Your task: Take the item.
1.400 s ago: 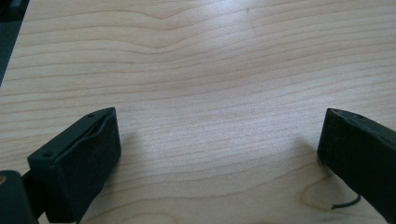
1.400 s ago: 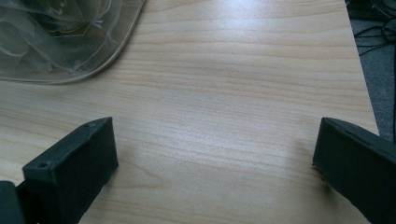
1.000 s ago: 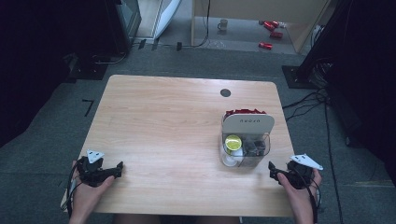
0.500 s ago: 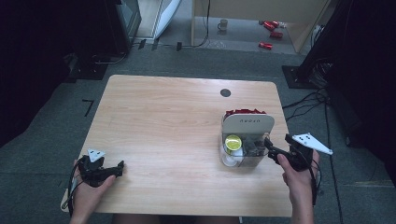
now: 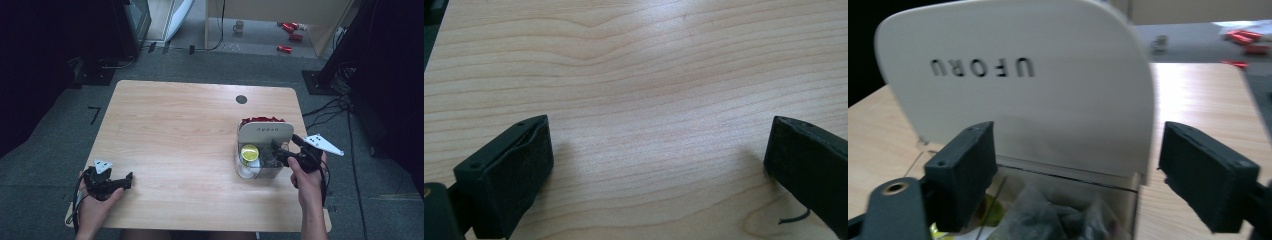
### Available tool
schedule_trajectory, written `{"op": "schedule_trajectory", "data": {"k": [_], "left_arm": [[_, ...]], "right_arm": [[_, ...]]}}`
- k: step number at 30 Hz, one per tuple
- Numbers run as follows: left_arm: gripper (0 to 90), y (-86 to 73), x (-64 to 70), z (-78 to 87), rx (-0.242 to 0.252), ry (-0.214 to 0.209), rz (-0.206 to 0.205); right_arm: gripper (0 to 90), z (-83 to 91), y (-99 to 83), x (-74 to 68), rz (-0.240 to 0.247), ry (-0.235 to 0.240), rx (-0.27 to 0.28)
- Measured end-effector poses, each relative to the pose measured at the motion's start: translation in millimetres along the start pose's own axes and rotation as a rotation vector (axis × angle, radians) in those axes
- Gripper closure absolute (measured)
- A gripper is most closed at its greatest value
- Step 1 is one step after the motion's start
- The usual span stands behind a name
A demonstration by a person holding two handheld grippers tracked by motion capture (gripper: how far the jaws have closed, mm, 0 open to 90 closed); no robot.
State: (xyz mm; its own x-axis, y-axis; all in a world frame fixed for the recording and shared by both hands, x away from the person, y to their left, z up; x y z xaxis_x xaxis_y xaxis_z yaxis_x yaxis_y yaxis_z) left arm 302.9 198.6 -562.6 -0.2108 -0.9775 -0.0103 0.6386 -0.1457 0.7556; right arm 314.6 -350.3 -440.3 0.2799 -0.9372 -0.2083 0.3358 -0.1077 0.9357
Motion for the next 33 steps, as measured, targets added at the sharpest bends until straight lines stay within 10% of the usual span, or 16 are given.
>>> {"op": "schedule_trajectory", "data": {"k": [15,23,33], "left_arm": [[0.0,0.0,-0.1,0.0,0.0,0.0,0.0],[0.0,0.0,-0.1,0.1,0.0,0.0,0.0],[0.0,0.0,0.0,0.0,0.0,0.0,0.0]], "right_arm": [[19.8,3.8,1.2,0.8,0.062,0.042,-0.032],[17.5,29.0,5.6,-9.6,0.141,0.053,-0.06],[17.4,59.3,-6.8,1.5,0.118,0.099,-0.129]]}}
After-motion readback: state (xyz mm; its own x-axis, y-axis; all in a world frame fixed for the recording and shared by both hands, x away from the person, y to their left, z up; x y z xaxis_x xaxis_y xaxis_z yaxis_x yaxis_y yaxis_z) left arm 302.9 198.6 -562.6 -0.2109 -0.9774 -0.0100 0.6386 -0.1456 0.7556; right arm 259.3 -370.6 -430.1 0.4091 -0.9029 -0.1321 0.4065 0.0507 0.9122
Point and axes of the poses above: each handheld gripper's, and its own axes: z roughly backward along the jaws, y roughly out of its top, x roughly to its right, the point moved 6 cm from there along -z, roughly forward along the jaws, and after that the axes turned 6 degrees about x, right-handed, at the moved point
